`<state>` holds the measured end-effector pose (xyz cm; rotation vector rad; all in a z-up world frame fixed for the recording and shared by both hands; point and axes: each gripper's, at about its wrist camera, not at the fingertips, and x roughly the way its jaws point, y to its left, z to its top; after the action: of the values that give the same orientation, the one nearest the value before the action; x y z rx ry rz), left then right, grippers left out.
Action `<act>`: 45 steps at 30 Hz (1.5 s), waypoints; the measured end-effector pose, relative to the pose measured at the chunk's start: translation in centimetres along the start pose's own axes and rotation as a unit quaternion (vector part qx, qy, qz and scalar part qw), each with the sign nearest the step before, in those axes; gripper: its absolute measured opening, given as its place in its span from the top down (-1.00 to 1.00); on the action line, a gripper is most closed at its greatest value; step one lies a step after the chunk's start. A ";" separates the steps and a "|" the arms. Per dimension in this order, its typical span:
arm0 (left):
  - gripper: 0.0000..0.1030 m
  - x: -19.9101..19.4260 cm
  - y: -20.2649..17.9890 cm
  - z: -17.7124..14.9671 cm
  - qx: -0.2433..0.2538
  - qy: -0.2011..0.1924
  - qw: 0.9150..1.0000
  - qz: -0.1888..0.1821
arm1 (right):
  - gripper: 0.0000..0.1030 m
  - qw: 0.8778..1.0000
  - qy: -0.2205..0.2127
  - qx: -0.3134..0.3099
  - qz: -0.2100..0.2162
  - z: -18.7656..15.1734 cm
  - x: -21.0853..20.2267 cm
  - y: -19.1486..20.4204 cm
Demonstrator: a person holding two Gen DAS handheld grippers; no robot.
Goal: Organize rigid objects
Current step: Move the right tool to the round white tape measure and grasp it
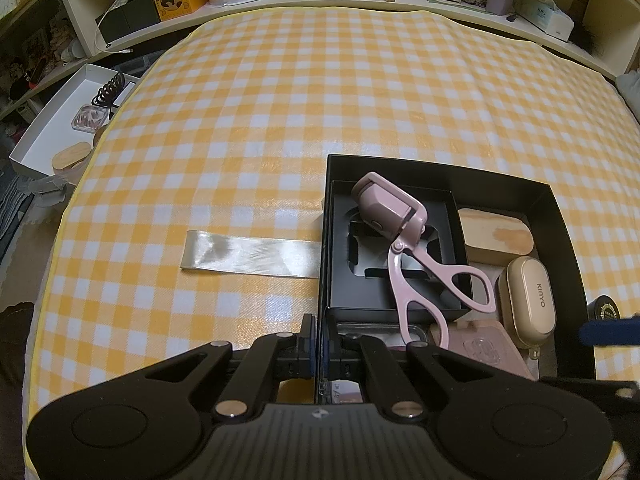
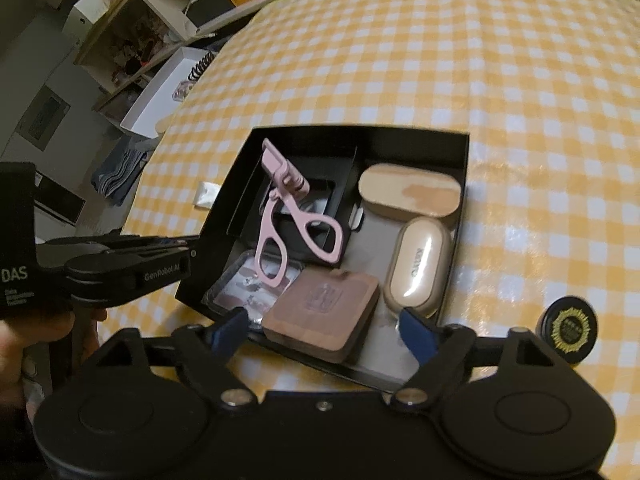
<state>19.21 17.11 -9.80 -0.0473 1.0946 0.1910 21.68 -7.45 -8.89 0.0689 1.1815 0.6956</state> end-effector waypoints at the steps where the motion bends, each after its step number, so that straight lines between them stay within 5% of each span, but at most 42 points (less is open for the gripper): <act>1: 0.94 0.0 0.0 0.0 0.000 0.000 1.000 0.000 | -0.85 1.000 -0.005 -0.004 -0.002 0.0 -0.2 0.0; 15: 0.94 0.2 0.2 0.0 -0.014 0.007 1.000 -0.004 | -1.00 0.989 -0.133 -0.036 -0.050 0.6 -7.4 -1.3; 28: 0.94 0.6 0.4 0.6 -0.016 0.010 1.000 0.001 | -1.00 0.951 -0.272 0.023 -0.148 0.8 -15.7 -10.1; 38: 0.87 0.6 -0.5 0.7 -0.003 0.010 1.000 0.009 | -1.00 0.915 -0.264 0.165 -0.256 -1.1 -15.1 -22.3; 45: 0.87 0.6 -0.8 0.8 -0.002 0.010 1.000 0.010 | -1.00 0.912 -0.198 0.208 -0.293 -1.5 -11.8 -27.3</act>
<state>20.28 16.55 -10.01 -0.0420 1.1150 0.2103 30.64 -35.76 -10.68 0.1933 0.8705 -0.1111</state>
